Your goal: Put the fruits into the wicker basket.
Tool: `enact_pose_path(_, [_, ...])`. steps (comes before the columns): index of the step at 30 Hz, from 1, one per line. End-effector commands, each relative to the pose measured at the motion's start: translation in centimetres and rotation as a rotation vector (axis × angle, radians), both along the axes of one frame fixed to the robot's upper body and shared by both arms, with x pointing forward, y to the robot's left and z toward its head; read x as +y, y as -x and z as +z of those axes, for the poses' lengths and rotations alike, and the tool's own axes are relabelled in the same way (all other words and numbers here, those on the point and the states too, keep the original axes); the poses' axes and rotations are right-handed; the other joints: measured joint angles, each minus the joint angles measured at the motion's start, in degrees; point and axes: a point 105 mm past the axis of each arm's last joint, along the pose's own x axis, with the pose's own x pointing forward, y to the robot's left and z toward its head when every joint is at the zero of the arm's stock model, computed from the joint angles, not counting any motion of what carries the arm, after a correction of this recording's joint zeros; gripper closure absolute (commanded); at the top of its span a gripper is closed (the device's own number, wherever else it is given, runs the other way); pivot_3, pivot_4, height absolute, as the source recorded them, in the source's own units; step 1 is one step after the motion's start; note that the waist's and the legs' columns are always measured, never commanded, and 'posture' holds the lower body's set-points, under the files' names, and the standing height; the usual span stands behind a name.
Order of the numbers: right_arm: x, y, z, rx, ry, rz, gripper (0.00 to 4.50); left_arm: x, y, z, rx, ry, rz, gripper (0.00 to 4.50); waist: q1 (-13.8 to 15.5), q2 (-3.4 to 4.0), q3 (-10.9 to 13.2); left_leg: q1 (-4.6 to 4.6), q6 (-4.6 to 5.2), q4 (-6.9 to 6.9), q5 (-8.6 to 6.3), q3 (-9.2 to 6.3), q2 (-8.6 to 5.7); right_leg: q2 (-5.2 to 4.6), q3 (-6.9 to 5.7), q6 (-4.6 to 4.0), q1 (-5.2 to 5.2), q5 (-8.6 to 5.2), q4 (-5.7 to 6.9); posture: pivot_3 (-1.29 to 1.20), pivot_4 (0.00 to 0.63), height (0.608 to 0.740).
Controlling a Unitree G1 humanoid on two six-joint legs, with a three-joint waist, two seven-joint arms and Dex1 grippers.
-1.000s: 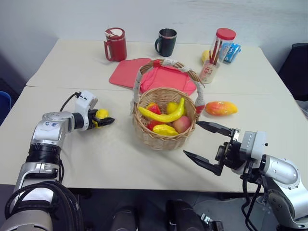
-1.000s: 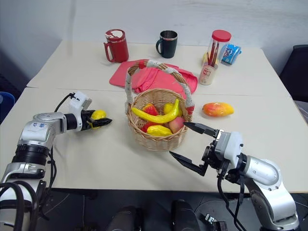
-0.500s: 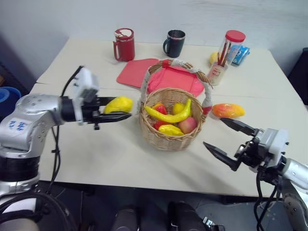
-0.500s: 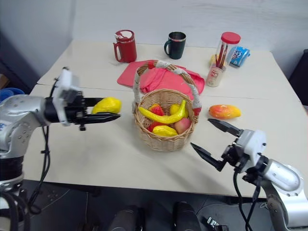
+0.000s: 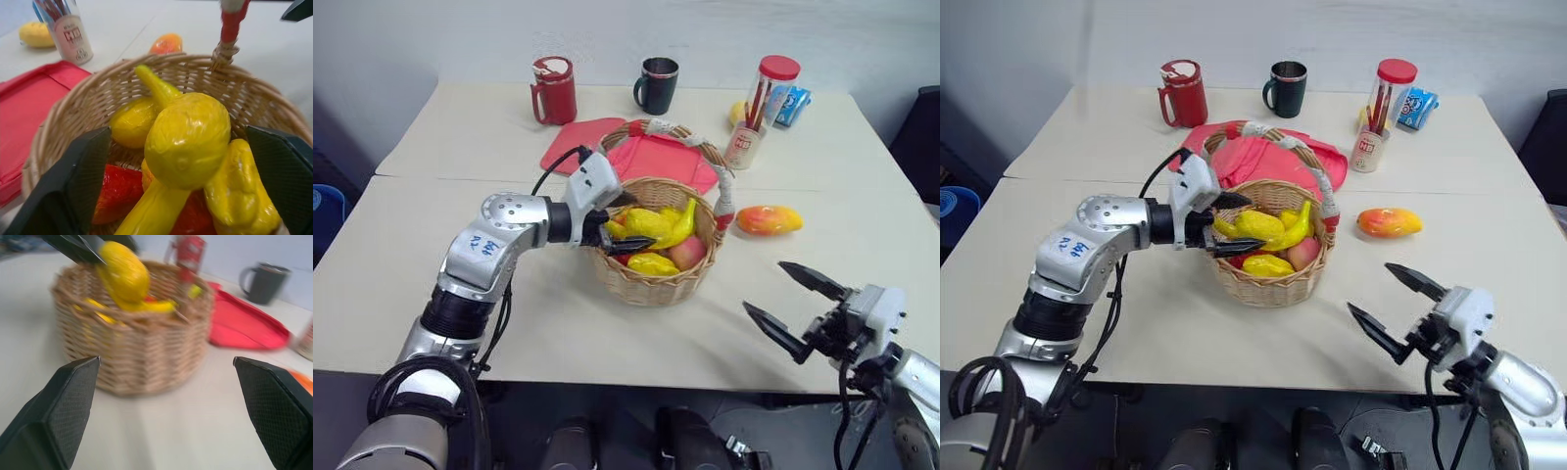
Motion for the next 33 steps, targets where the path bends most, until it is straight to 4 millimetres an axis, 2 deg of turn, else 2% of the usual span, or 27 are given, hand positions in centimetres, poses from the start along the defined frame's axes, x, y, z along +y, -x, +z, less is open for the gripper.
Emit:
enact_pose_path(1, [-4.7, 2.0, 0.6, -0.045, 0.077, -0.154, 0.00, 3.0, 2.8, 3.2, -0.138, 0.091, -0.124, 0.04, 0.0, 0.01, 0.0, 0.03, 0.01, 0.00, -0.01, 0.00, 0.01, -0.01, 0.01, 0.00, 0.00, 0.00, 0.02, 0.00, 0.150, 0.740])
enact_pose_path(3, [-6.7, 3.0, -0.1, -0.023, 0.101, -0.211, 0.00, 5.2, 4.0, 3.5, -0.128, 0.119, -0.143, 0.04, -0.2, 0.03, 0.0, 0.04, 0.00, -0.02, -0.01, 0.00, 0.05, 0.01, 0.00, -0.02, 0.01, -0.01, -0.01, 0.00, 0.150, 0.740])
enact_pose_path(6, [-8.6, 3.7, -0.9, -0.006, 0.125, -0.261, 0.00, 8.1, 4.2, 3.7, -0.127, 0.101, -0.063, 0.04, -0.7, 0.03, 0.0, 0.09, -0.02, -0.03, -0.02, -0.02, 0.08, 0.01, 0.00, -0.04, 0.06, -0.02, 0.00, 0.00, 0.150, 0.740])
enact_pose_path(9, [-10.2, 3.4, -1.3, -0.015, 0.140, -0.292, 0.00, 12.5, 4.3, 5.8, -0.183, 0.128, 0.087, 0.04, -0.9, 0.06, 0.0, 0.16, -0.02, -0.04, -0.02, -0.02, 0.08, 0.00, 0.07, -0.05, 0.11, -0.03, 0.01, 0.00, 0.150, 0.740])
enact_pose_path(11, [-10.5, 2.4, -1.0, -0.036, 0.147, -0.272, 0.00, 14.0, 4.7, 6.5, -0.145, 0.146, 0.117, 0.04, -1.1, 0.06, 0.0, 0.18, -0.02, -0.04, -0.02, -0.01, 0.10, 0.01, 0.12, -0.05, 0.09, -0.03, 0.02, 0.00, 0.150, 0.740])
enact_pose_path(13, [-10.6, 0.7, -0.2, -0.057, 0.158, -0.224, 0.00, 15.6, 5.4, 5.1, -0.057, 0.052, 0.131, 0.04, -1.4, 0.11, 0.1, 0.21, -0.03, -0.06, -0.03, 0.02, 0.09, -0.02, 0.15, -0.06, 0.10, -0.03, 0.02, 0.00, 0.150, 0.740])
enact_pose_path(15, [-10.4, -1.6, 0.9, -0.073, 0.178, -0.150, 0.00, 17.7, 5.9, 3.6, 0.006, -0.039, 0.160, 0.04, -2.2, 0.30, 0.1, 0.35, -0.03, -0.10, -0.06, 0.16, 0.08, -0.05, 0.15, -0.06, 0.13, -0.03, 0.03, 0.00, 0.150, 0.740])
enact_pose_path(17, [-9.6, -4.4, 2.4, -0.082, 0.210, -0.053, 0.00, 18.7, 6.0, 3.8, -0.006, -0.035, 0.177, 0.04, -2.4, 0.41, 0.2, 0.52, -0.01, -0.16, -0.07, 0.30, 0.06, -0.06, 0.20, -0.07, 0.20, -0.04, 0.05, 0.00, 0.150, 0.740])
enact_pose_path(19, [-8.4, -6.9, 3.7, -0.080, 0.257, 0.035, 0.00, 18.7, 6.0, 4.1, -0.019, -0.012, 0.168, 0.04, -2.6, 0.40, 0.3, 0.56, -0.04, -0.15, -0.06, 0.32, 0.12, -0.02, 0.20, -0.08, 0.19, -0.05, 0.11, 0.00, 0.150, 0.740])
enact_pose_path(22, [-5.5, -11.1, 5.0, -0.021, 0.381, 0.176, 0.00, 17.4, 6.1, 4.1, -0.026, 0.040, 0.114, 0.04, -2.6, 0.45, 0.3, 0.55, -0.10, -0.19, -0.06, 0.33, 0.15, -0.04, 0.31, -0.16, 0.11, -0.09, 0.19, 0.00, 0.150, 0.740])
enact_pose_path(23, [-3.6, -13.4, 5.9, -0.001, 0.414, 0.217, 0.00, 16.9, 6.1, 3.8, -0.023, 0.049, 0.092, 0.04, -2.5, 0.45, 0.3, 0.55, -0.12, -0.19, -0.08, 0.43, 0.15, -0.02, 0.34, -0.16, 0.04, -0.09, 0.23, 0.00, 0.150, 0.740])
enact_pose_path(25, [-0.9, -16.4, 7.0, 0.046, 0.471, 0.251, 0.00, 16.1, 6.1, 3.4, -0.016, 0.056, 0.068, 0.04, -2.7, 0.49, 0.4, 0.47, -0.19, -0.14, -0.10, 0.47, 0.19, -0.04, 0.44, -0.19, -0.09, -0.11, 0.30, 0.00, 0.150, 0.740])
enact_pose_path(26, [-0.2, -17.3, 7.2, 0.071, 0.493, 0.255, 0.00, 15.8, 6.0, 3.3, -0.014, 0.059, 0.062, 0.04, -2.7, 0.48, 0.4, 0.32, -0.18, -0.14, -0.10, 0.57, 0.17, -0.01, 0.49, -0.20, -0.31, -0.11, 0.48, 0.00, 0.150, 0.740])
enact_pose_path(28, [0.8, -18.3, 6.1, 0.144, 0.543, 0.273, 0.00, 15.1, 5.9, 3.3, -0.017, 0.072, 0.042, 0.04, -2.5, 0.47, 0.4, -0.24, -0.25, 0.00, -0.05, 0.68, 0.17, 0.03, 0.58, -0.22, -0.95, -0.12, 0.98, 0.00, 0.150, 0.740])
enact_pose_path(33, [2.4, -20.5, 4.2, 0.219, 0.654, 0.228, 0.00, 12.7, 6.2, 3.5, -0.032, 0.057, -0.034, 0.04, -2.2, 0.43, 0.3, -0.62, -0.19, 0.04, -0.08, 0.78, 0.09, -0.08, 0.52, -0.31, -1.01, -0.18, 0.83, 0.00, 0.150, 0.740])
